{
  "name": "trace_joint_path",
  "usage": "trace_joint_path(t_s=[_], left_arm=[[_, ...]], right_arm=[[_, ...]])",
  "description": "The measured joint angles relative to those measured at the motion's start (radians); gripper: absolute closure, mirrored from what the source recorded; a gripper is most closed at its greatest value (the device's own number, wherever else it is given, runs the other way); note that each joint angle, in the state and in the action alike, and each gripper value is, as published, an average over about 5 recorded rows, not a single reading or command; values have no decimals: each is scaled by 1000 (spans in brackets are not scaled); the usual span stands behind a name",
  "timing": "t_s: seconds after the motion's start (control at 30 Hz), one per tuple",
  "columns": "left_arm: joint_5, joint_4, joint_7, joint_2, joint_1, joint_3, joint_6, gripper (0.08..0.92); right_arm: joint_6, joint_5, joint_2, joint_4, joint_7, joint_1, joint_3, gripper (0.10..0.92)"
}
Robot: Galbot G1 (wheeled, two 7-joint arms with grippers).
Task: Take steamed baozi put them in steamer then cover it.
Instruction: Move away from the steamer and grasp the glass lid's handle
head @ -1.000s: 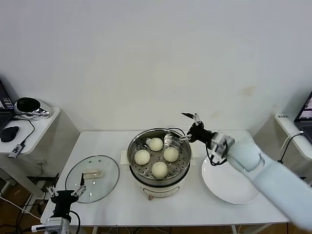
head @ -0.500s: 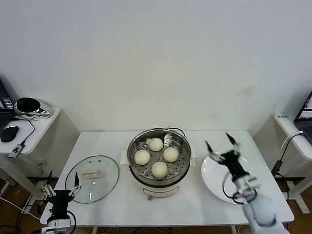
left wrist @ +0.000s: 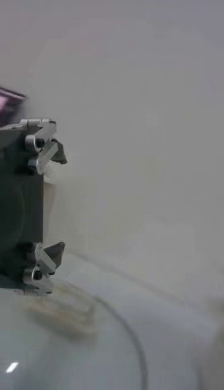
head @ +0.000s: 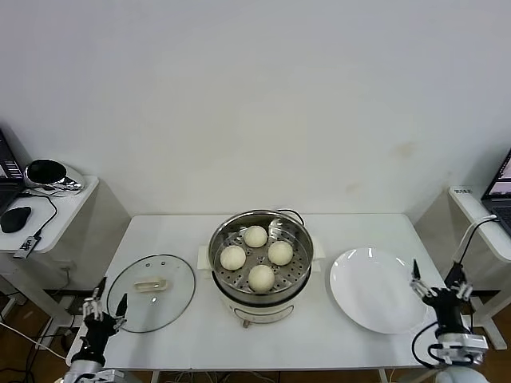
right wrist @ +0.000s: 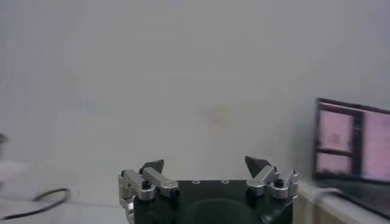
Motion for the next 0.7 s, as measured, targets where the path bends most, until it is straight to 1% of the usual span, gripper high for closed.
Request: trace_joint_path(t_s=[0.2, 0.7], left_arm=[[120, 72, 22, 29, -64, 44, -2, 177], [241, 209, 40, 49, -219, 139, -3, 177]], right_arm=[[0, -5, 30, 13, 30, -21, 34, 203], [7, -14, 63, 23, 61, -54, 77, 203]])
